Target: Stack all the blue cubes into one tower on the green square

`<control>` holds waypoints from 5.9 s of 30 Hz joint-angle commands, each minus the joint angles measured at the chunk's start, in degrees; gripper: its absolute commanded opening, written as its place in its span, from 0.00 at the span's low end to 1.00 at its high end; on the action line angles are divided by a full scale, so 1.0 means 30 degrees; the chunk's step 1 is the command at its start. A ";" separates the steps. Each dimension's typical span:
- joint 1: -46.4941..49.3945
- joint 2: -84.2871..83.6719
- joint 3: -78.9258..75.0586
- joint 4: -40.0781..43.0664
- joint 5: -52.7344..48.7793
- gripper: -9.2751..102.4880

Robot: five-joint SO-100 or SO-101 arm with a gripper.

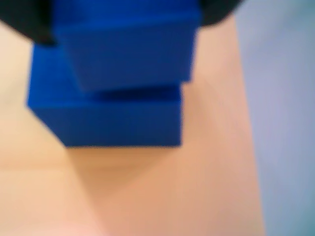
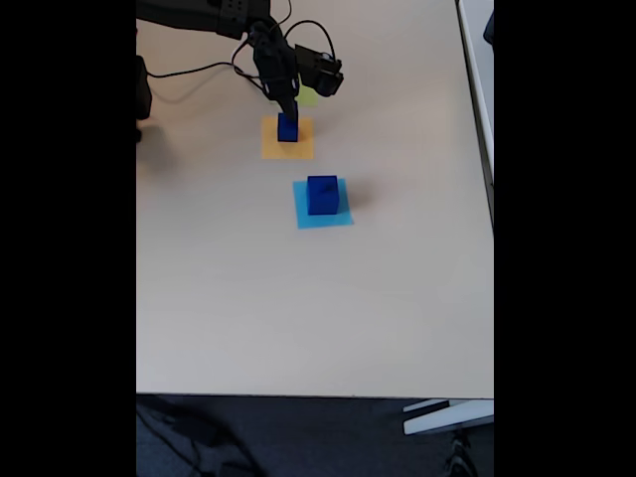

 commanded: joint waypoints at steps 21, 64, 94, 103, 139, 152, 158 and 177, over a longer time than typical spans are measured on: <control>0.0410 0.1348 0.0088 -0.0059 -0.0322 0.20; 0.0498 -0.1465 -0.8936 -0.0264 -0.2432 0.44; 0.6445 -0.4131 -0.8232 -0.1699 -0.7324 0.41; 0.6943 -0.4746 -0.8057 -0.2373 -0.8057 0.41; 0.7324 -0.4980 -0.5361 -0.5186 -0.8584 0.31; 0.7266 -0.4629 -0.4893 -0.5244 -0.8437 0.26; 0.7236 -0.4395 -0.4365 -0.5391 -0.8262 0.24; 0.7236 -0.4336 -0.4131 -0.5537 -0.8174 0.16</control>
